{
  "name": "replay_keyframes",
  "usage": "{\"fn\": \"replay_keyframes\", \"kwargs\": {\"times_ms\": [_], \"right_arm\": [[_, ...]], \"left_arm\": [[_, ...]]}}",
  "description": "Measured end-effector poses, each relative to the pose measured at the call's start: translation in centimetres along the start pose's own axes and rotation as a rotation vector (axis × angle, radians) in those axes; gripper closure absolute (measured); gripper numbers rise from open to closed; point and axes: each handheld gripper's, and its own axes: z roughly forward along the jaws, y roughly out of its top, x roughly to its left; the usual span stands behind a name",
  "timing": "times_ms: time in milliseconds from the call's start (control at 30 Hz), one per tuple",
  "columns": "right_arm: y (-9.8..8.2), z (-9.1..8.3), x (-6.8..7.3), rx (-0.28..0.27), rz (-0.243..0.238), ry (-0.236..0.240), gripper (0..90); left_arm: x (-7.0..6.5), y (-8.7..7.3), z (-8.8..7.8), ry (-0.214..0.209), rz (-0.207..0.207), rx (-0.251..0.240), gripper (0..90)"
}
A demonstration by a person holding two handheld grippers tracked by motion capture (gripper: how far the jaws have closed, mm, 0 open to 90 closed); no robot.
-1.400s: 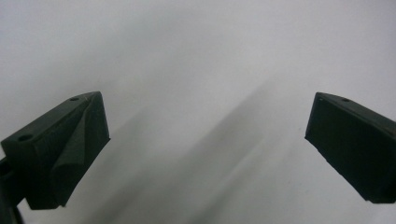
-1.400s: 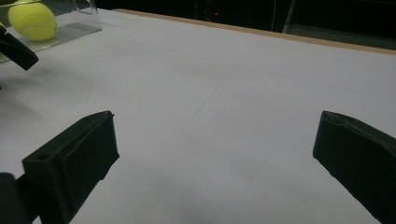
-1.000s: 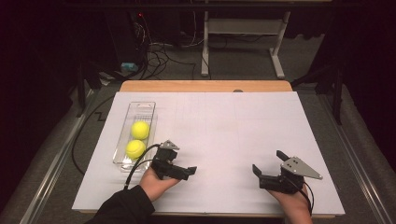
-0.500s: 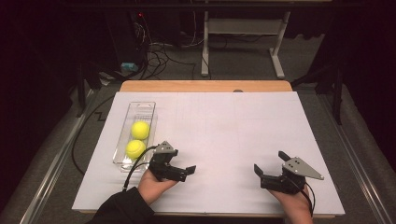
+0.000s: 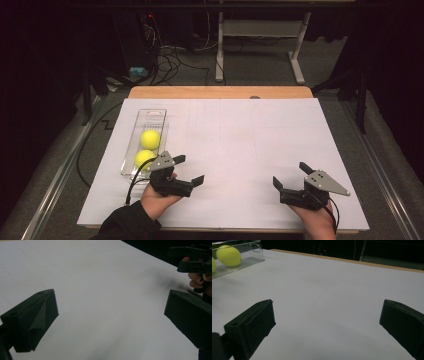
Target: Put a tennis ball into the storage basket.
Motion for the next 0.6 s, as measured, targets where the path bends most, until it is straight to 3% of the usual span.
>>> {"fn": "replay_keyframes", "kwargs": {"times_ms": [67, 200, 600], "right_arm": [[0.0, -0.1, 0.1, -0.003, -0.004, 0.002, 0.0], [0.1, -0.1, 0.1, -0.01, -0.008, 0.005, 0.0], [0.1, 0.2, 0.4, -0.01, -0.018, 0.026, 0.0]], "left_arm": [[-0.1, -0.1, -0.4, 0.021, 0.01, -0.012, 0.0], [-0.1, -0.4, -1.1, 0.012, -0.019, -0.03, 0.0], [0.2, -1.1, -1.8, 0.022, -0.032, -0.064, 0.0]]}}
